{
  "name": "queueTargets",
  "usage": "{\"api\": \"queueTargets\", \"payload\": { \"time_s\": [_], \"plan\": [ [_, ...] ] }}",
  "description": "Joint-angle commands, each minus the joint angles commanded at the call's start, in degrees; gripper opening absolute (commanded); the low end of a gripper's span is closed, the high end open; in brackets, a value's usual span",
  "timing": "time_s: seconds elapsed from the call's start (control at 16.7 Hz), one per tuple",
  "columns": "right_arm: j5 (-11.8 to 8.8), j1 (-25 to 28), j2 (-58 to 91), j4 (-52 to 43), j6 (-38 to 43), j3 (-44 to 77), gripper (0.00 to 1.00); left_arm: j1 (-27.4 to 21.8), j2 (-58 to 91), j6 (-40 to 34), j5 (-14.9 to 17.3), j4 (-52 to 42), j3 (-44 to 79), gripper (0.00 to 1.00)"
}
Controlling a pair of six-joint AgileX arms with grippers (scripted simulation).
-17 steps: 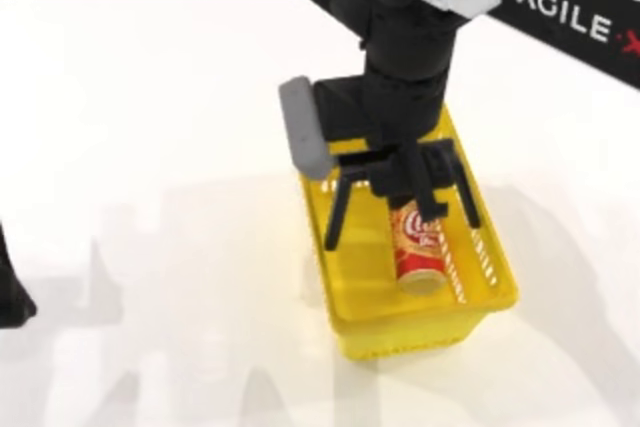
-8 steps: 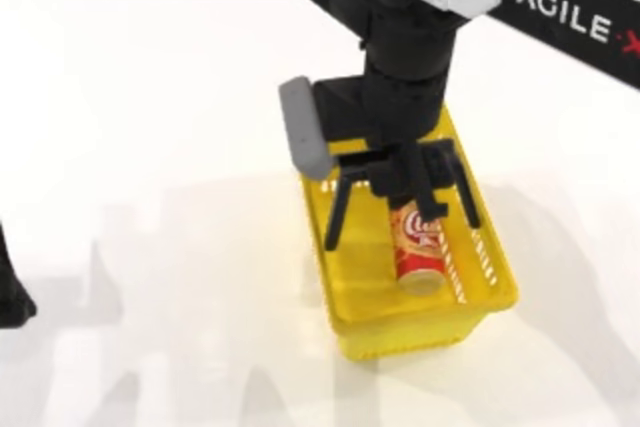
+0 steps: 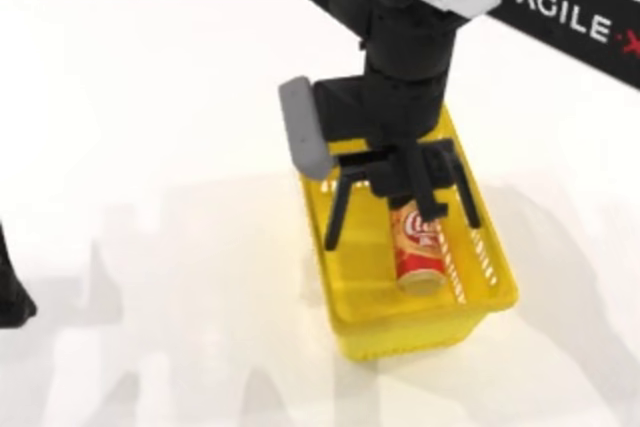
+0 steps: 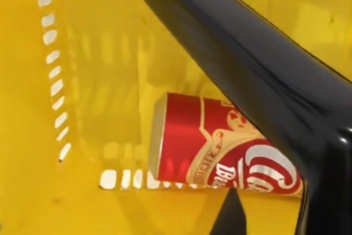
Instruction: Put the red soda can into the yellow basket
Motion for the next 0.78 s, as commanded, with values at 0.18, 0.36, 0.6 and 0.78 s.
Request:
{"api": "queueTargets", "payload": {
  "time_s": [0.18, 0.36, 0.6, 0.78],
  "plan": [
    [0.00, 0.00, 0.00, 0.00, 0.00, 0.00, 0.00, 0.00, 0.00, 0.00, 0.00, 0.00, 0.00, 1.00],
    [0.00, 0.00, 0.00, 0.00, 0.00, 0.00, 0.00, 0.00, 0.00, 0.00, 0.00, 0.00, 0.00, 1.00],
    [-0.01, -0.21, 0.07, -1.03, -0.24, 1.05, 0.00, 0.00, 0.00, 0.00, 0.00, 0.00, 0.00, 1.00],
    [-0.01, -0.96, -0.27, -6.51, -1.23, 5.94, 0.00, 0.00, 0.00, 0.00, 0.00, 0.00, 0.00, 1.00]
  ]
}}
